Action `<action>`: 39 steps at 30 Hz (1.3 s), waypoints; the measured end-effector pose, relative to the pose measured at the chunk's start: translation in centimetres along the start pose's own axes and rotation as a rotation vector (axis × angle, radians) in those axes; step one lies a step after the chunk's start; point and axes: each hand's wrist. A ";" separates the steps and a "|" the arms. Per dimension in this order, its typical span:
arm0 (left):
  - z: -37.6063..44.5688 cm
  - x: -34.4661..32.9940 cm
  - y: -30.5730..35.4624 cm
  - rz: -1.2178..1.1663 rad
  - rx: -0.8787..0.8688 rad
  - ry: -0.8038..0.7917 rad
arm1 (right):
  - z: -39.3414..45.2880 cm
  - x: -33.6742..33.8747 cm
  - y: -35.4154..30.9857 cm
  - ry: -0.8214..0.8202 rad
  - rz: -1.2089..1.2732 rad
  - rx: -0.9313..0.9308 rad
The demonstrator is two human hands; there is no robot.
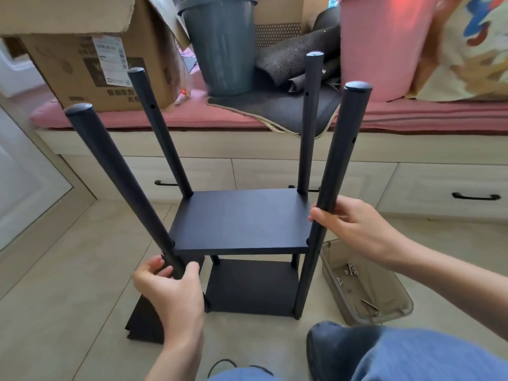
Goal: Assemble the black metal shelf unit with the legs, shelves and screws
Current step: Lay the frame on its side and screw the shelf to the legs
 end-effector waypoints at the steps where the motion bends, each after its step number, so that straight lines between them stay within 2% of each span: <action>1: -0.4 0.1 -0.3 -0.004 0.048 -0.003 | 0.1 0.2 -0.3 0.024 0.055 0.015; 3: -0.7 -0.2 -0.8 0.022 0.185 -0.142 | 0.5 0.3 -0.9 0.067 0.163 0.030; 6: -1.4 -2.0 -1.5 0.050 0.505 -0.499 | 0.9 0.2 -1.5 0.070 0.203 0.031; 10: -2.6 -5.3 -3.3 0.086 0.657 -0.806 | 1.1 0.1 -1.0 0.042 0.154 0.053; 13: -4.2 -7.8 -4.3 -0.109 0.789 -0.752 | 1.3 0.0 -0.8 0.039 0.145 0.081; 17: -5.6 -9.8 -6.1 -0.240 0.764 -0.741 | 1.3 -0.5 -0.3 0.083 0.136 0.113; 21: -6.3 -10.9 -6.6 -0.191 0.687 -0.712 | 1.5 -1.6 0.0 0.110 0.245 0.133; 24: -6.4 -11.1 -6.9 -0.151 0.642 -0.760 | 1.5 -2.3 0.2 0.109 0.328 0.153; 32: -6.5 -10.9 -7.2 -0.202 0.624 -0.711 | 2.5 -2.5 1.1 0.087 0.353 0.274; 39: -6.0 -11.1 -7.4 -0.176 0.577 -0.713 | 2.8 -3.2 0.9 0.099 0.385 0.273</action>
Point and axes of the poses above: each hand's wrist, its own z-axis towards the middle knuckle, its own x-axis out of the back of the hand, y = z × x, and after that the axes turned 13 degrees about -z, right-handed
